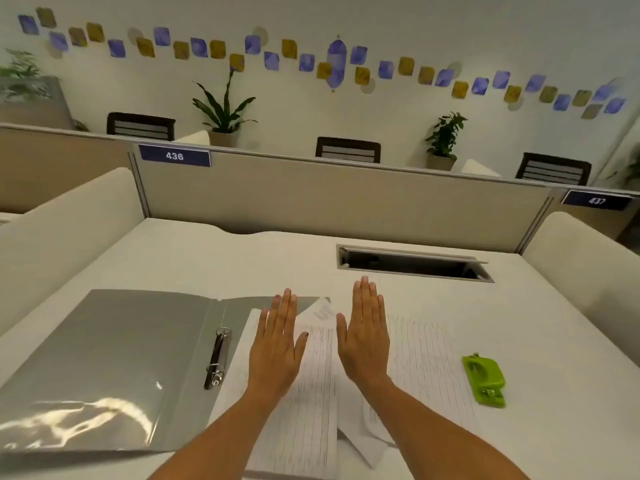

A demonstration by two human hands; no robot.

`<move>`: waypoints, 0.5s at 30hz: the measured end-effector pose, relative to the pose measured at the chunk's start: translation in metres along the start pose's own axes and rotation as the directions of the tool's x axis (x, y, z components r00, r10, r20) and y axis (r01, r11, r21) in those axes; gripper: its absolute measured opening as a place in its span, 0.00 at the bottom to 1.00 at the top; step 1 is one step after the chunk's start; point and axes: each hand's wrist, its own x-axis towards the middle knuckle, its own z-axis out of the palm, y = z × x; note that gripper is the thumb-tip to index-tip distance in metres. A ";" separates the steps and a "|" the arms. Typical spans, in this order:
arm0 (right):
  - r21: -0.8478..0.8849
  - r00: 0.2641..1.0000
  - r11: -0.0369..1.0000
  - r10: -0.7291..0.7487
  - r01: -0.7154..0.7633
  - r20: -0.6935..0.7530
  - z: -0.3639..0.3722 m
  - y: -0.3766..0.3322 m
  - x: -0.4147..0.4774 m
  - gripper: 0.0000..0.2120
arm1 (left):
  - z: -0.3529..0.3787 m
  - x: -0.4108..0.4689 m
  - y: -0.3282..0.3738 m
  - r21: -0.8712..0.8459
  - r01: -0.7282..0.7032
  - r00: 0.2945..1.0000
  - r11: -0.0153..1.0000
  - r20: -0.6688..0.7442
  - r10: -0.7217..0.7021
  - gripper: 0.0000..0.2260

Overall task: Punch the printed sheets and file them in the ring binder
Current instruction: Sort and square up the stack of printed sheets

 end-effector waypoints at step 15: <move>-0.080 0.952 0.990 0.134 -0.116 0.275 0.031 0.046 -0.098 0.30 | 0.033 -0.079 -0.006 0.082 0.145 0.926 0.986 0.340 -0.165 0.31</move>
